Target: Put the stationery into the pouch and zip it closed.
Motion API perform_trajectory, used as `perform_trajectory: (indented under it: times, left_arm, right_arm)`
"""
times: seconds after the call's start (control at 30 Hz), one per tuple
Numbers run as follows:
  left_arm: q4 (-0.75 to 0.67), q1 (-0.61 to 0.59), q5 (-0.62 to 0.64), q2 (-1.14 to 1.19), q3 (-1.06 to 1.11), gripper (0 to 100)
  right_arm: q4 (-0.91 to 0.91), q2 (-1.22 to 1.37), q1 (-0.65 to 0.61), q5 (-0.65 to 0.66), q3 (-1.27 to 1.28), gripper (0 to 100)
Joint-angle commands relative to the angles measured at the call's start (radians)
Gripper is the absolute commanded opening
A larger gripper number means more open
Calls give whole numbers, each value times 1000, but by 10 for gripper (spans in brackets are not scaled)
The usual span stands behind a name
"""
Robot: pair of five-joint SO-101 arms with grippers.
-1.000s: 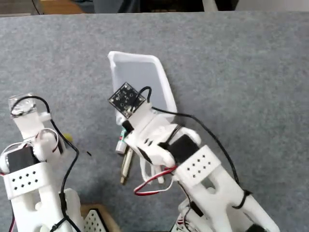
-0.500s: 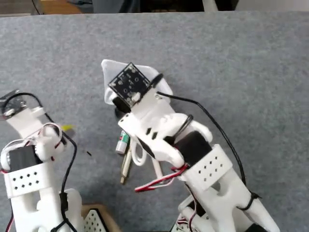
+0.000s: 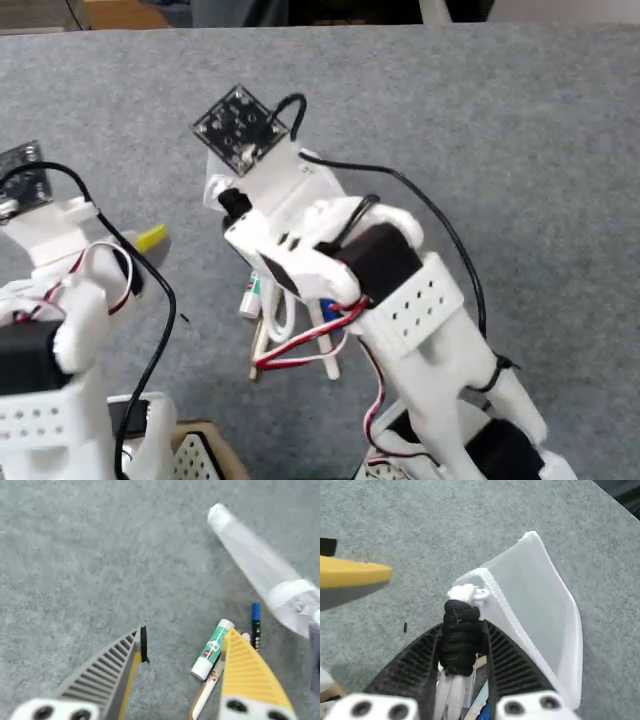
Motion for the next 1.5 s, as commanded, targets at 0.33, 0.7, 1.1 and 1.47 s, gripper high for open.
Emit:
perform_trajectory:
  times: [0.33,0.7,1.1,1.47]
  left_arm:
    - [21,53,35,5,-107,265]
    - [-98,133,101,5,-24,265]
    - [-140,174,103,-5,1,265]
    - [-137,223,98,-6,-25,265]
  right_arm:
    - [213,13,-38,-14,-309,12]
    - [239,18,-100,-14,-315,12]
    - [235,18,-98,-14,-314,12]
    - [233,18,-97,-14,-314,12]
